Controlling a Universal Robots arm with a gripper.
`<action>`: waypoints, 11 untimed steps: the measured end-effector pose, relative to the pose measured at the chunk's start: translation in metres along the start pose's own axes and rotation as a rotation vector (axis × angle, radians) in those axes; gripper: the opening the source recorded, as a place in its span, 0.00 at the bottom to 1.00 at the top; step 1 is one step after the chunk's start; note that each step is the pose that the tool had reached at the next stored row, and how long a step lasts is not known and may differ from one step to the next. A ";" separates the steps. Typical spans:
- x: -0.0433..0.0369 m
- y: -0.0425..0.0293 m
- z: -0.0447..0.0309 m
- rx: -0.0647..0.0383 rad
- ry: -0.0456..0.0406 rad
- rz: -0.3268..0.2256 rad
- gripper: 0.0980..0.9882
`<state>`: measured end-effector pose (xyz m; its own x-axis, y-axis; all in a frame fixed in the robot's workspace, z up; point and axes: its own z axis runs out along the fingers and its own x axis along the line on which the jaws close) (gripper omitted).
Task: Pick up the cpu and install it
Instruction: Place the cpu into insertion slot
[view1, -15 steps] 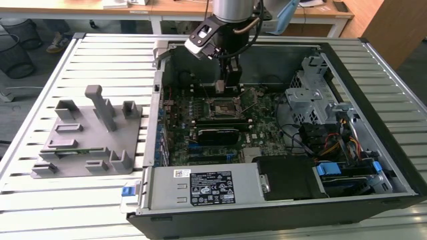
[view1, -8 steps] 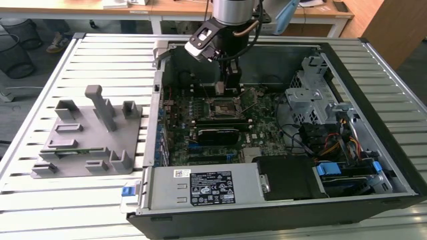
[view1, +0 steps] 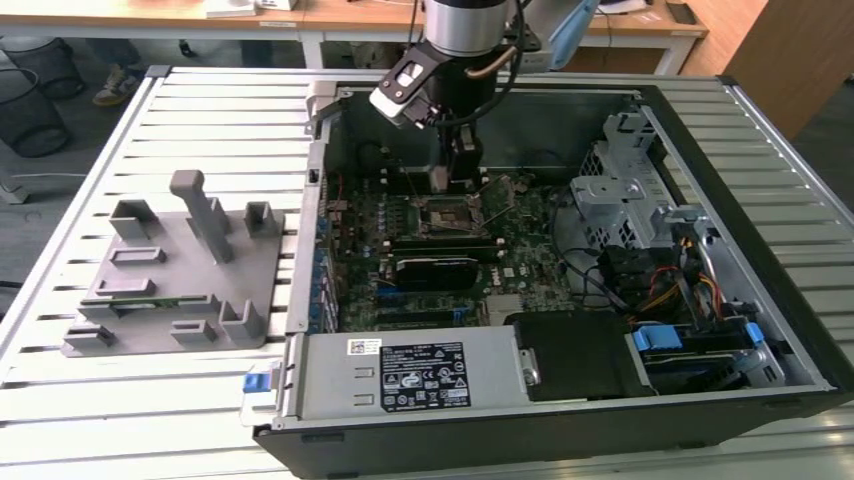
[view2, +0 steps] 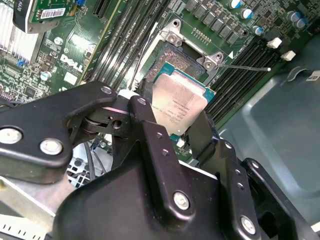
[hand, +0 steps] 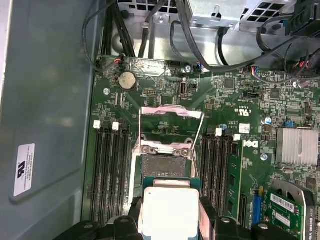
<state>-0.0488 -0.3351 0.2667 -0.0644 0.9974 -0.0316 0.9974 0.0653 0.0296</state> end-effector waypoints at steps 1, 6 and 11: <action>0.0000 0.0000 0.0007 0.000 -0.0002 0.000 0.48; 0.0002 -0.0001 0.0041 0.000 -0.0010 0.000 0.48; 0.0003 -0.0002 0.0077 0.000 -0.0012 0.000 0.48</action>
<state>-0.0488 -0.3350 0.2590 -0.0644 0.9974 -0.0328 0.9974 0.0654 0.0296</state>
